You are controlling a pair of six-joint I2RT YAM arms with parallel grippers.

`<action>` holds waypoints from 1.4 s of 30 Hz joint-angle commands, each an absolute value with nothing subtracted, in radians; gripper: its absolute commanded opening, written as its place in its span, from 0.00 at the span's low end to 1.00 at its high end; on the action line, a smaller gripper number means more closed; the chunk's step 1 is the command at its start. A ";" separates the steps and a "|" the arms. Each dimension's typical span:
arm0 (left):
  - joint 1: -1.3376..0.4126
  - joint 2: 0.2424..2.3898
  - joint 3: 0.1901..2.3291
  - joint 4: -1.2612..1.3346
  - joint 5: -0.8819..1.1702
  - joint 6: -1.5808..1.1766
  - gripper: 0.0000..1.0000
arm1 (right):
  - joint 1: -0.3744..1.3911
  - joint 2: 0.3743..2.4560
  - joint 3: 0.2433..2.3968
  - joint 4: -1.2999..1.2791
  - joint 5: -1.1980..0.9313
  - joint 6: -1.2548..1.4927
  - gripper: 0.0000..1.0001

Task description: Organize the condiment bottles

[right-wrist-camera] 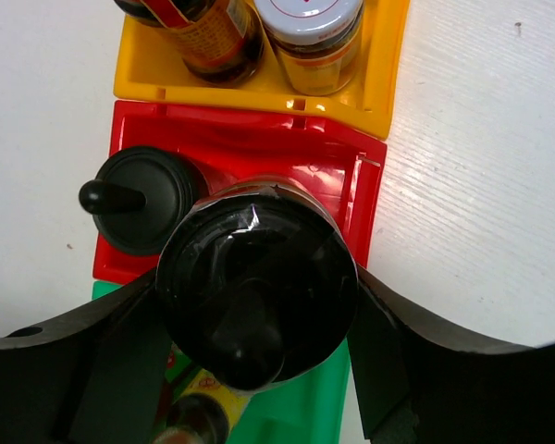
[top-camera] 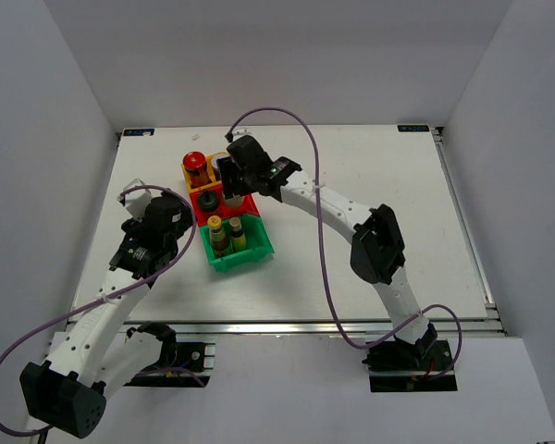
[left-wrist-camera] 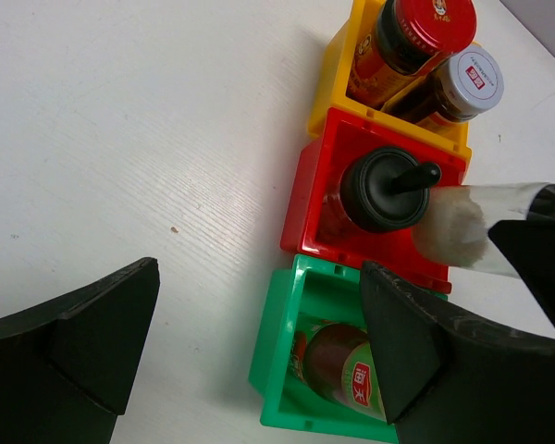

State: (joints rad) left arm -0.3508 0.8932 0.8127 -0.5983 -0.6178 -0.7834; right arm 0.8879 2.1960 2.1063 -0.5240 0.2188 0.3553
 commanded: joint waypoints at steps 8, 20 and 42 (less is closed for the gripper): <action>-0.353 0.874 0.827 -0.589 -0.629 -0.787 0.98 | 0.897 2.278 2.194 -0.426 0.249 0.342 0.36; -0.353 0.873 0.822 -0.589 -0.626 -0.785 0.98 | 0.900 2.278 2.209 -0.434 0.209 0.362 0.70; -0.353 0.850 0.854 -0.624 -0.597 -0.796 0.98 | 0.907 1.719 1.844 -0.488 0.414 0.276 0.89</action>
